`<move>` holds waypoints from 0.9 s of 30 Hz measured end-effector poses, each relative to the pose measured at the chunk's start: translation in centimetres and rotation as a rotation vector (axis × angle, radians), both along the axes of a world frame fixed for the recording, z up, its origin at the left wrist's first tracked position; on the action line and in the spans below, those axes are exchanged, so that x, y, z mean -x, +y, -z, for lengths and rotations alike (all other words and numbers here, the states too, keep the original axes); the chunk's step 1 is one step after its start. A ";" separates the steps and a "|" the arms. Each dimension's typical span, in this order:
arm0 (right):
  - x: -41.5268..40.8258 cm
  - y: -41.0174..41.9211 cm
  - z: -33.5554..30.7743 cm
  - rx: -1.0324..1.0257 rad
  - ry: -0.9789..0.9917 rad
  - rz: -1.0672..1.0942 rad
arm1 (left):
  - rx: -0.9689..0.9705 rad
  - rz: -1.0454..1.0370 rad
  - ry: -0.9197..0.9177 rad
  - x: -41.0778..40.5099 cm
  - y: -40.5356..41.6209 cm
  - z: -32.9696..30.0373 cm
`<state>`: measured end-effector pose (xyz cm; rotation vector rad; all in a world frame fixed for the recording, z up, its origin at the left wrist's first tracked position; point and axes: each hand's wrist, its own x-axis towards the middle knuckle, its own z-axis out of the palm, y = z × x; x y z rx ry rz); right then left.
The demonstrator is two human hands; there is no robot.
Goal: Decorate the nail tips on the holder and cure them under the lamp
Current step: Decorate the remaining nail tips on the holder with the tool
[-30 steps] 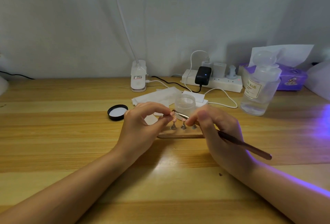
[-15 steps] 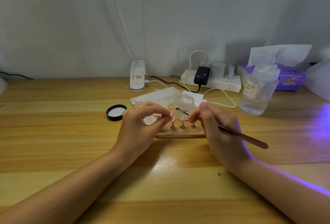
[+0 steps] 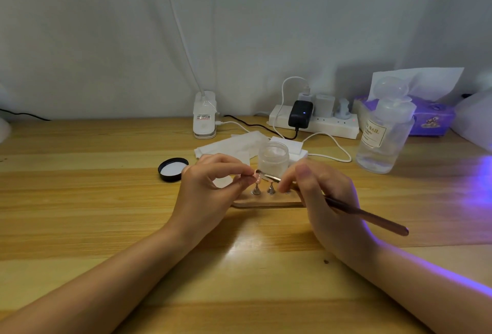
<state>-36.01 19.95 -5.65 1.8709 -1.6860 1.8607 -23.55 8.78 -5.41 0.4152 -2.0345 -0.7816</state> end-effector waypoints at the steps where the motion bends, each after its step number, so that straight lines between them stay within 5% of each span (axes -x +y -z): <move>1: -0.1 0.0 0.0 -0.005 0.017 -0.016 | 0.005 -0.002 0.001 0.0 0.0 0.0; 7: 0.4 -0.1 -0.1 -0.047 -0.181 0.047 | 0.004 -0.003 0.009 0.0 -0.1 0.1; 12: -0.2 0.1 -0.1 -0.020 -0.038 -0.049 | 0.009 -0.006 0.009 0.0 -0.1 0.1; 18: 0.3 0.0 -0.2 -0.043 -0.211 0.003 | -0.013 0.003 0.008 0.0 -0.1 0.0; 27: 0.1 0.0 -0.1 -0.020 -0.061 -0.029 | -0.039 0.032 0.019 -0.1 -0.1 0.0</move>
